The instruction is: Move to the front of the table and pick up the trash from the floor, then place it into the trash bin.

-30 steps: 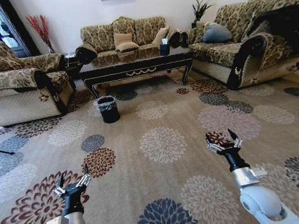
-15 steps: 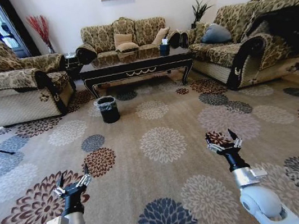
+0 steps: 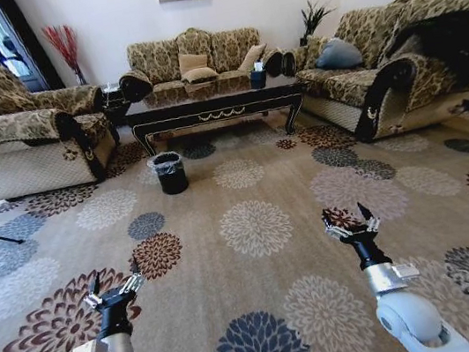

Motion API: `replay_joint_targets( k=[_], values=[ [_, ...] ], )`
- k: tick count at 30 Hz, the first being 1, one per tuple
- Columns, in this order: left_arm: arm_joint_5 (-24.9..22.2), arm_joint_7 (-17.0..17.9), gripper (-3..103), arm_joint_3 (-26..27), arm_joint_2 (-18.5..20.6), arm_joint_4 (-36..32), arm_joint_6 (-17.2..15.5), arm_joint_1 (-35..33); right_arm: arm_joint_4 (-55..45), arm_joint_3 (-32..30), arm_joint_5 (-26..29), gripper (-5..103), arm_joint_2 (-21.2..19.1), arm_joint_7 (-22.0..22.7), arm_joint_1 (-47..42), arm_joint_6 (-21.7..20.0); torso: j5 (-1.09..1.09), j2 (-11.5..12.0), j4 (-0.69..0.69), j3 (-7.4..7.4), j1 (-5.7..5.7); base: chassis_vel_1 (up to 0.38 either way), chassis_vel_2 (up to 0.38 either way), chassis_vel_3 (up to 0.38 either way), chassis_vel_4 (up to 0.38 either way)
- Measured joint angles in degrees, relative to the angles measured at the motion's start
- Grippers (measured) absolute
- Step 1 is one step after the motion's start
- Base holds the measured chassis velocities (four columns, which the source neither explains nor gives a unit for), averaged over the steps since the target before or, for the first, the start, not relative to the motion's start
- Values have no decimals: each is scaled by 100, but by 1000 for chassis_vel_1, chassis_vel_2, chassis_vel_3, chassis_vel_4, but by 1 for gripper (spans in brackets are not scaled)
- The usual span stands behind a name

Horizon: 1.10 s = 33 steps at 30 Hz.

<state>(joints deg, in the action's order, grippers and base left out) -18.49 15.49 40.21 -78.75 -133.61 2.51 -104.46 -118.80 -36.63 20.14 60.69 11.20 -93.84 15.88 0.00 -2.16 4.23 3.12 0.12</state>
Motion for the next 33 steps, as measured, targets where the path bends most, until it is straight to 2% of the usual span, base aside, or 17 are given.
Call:
replay_joint_targets(
  k=[16, 33],
  values=[
    [0, 0, 100, 0, 0, 0, 0, 0, 0, 0, 0, 100, 0, 0, 0, 0, 0, -403, 0, 359, 52, 0, 0, 0, 0],
    [0, 0, 100, 0, 0, 0, 0, 0, 0, 0, 0, 100, 0, 0, 0, 0, 0, -772, 0, 647, 132, 0, 0, 0, 0]
  ],
)
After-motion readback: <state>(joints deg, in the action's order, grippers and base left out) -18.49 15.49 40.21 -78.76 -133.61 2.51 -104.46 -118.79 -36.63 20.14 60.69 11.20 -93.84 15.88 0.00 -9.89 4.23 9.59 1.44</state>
